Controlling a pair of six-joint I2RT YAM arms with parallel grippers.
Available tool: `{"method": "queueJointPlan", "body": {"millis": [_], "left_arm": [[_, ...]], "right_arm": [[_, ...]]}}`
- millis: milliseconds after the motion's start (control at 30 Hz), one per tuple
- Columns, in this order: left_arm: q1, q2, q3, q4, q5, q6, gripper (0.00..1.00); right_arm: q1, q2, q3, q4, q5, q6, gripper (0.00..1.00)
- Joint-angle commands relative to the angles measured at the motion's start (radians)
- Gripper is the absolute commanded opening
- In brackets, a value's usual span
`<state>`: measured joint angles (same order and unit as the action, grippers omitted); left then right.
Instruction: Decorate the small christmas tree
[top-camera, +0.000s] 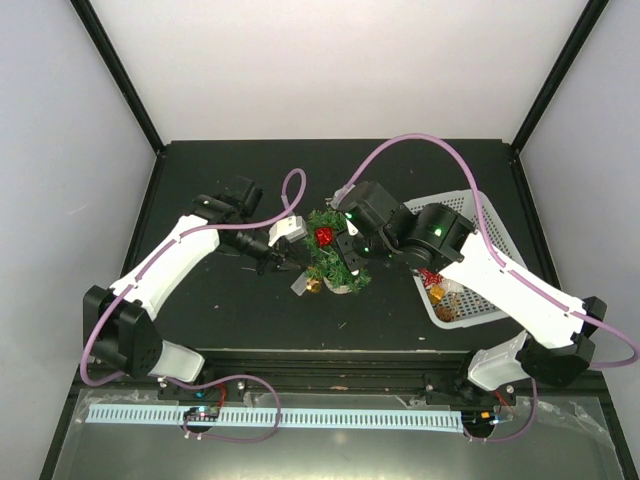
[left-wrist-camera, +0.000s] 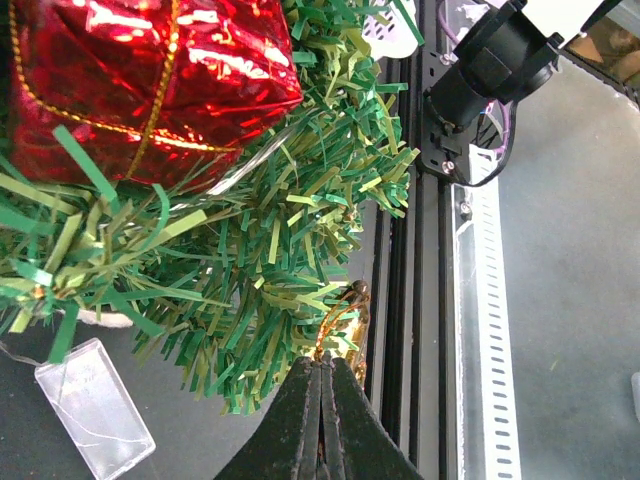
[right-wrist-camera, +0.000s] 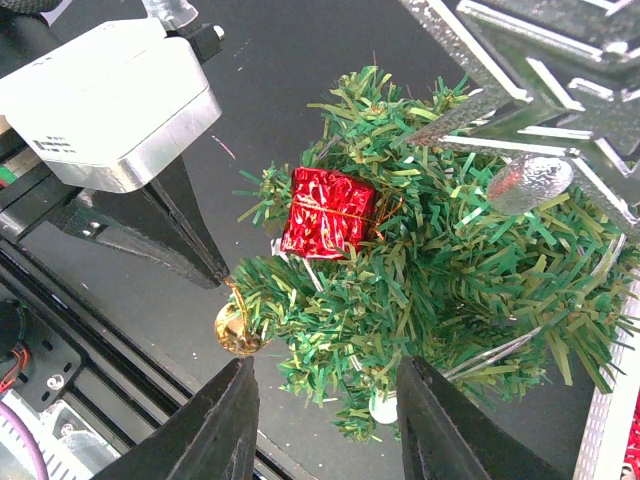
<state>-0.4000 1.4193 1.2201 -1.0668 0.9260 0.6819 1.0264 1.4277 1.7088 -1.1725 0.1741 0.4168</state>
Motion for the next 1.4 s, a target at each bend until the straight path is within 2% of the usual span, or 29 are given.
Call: {"method": "queueJointPlan", "body": {"millis": [0,867,1367], "left_arm": [[0.009,-0.027,0.001,-0.025,0.002,0.030,0.02],[0.023,-0.027,0.005,-0.040,0.029,0.036,0.02],[0.020,0.029,-0.025,0.022,-0.034,0.030,0.02]], "right_arm": [[0.006,0.013,0.005,0.023,0.002,-0.014,0.41],[0.006,0.020,0.002,0.026,-0.007,-0.014,0.41],[0.006,0.025,0.003,0.013,-0.006,-0.020,0.41]]}}
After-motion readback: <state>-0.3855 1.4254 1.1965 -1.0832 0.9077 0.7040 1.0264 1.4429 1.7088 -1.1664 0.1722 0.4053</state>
